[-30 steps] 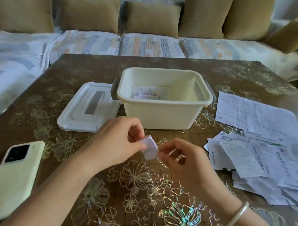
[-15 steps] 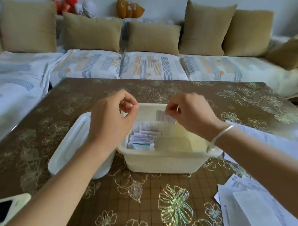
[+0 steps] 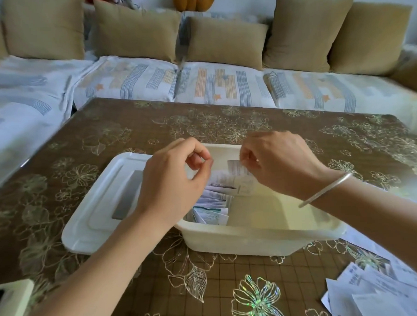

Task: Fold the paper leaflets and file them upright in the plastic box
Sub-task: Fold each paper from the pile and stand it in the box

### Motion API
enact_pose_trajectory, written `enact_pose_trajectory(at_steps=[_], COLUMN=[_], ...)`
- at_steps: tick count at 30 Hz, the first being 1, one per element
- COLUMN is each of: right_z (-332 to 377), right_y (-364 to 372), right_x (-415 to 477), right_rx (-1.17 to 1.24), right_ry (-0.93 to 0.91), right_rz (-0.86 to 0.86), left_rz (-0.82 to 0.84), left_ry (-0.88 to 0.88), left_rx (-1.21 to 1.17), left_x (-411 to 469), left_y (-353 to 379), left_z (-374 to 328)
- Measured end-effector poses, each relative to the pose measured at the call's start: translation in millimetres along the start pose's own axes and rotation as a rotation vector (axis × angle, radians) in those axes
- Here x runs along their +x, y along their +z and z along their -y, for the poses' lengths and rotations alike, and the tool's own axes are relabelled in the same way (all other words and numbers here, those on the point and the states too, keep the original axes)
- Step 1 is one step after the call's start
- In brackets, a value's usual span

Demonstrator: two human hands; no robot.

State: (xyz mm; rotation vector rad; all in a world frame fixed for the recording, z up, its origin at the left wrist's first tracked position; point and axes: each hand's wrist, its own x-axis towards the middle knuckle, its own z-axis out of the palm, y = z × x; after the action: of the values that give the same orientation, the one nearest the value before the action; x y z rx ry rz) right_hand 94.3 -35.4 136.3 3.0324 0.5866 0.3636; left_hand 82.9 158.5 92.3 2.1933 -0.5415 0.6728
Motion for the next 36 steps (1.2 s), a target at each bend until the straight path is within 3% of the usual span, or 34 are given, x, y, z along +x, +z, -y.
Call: enact_pose_trajectory(at_steps=[3, 8, 11, 19, 30, 36], right_z=[-5.2, -0.5, 11.5, 29.0, 18.1, 18.3], right_y=[2.2, 30.8, 44.3, 66.4, 52.2, 49.6], right_x=[-7.8, 2.7, 11.8, 29.1, 17.6, 10.8], right_rx=[0.001, -0.228, -0.265, 0.126, 0.121, 0.201], right_ry=[0.039, 0.008, -0.076, 0.045, 0.091, 0.127], right_rz=[0.087, 0.179, 0.147, 0.236, 0.216, 0.318], left_rz=[0.002, 0.026, 0.037, -0.024, -0.008, -0.006], left_ry=[0.001, 0.013, 0.016, -0.046, -0.060, -0.052], left_rx=[-0.006, -0.003, 0.000, -0.017, -0.002, 0.008], left_x=[0.1, -1.0, -0.1, 0.4, 0.2, -0.4], left_y=[1.3, 1.5, 2.1, 1.4, 0.6, -0.5], left_z=[0.5, -0.5, -0.2, 2.3, 0.1, -1.8])
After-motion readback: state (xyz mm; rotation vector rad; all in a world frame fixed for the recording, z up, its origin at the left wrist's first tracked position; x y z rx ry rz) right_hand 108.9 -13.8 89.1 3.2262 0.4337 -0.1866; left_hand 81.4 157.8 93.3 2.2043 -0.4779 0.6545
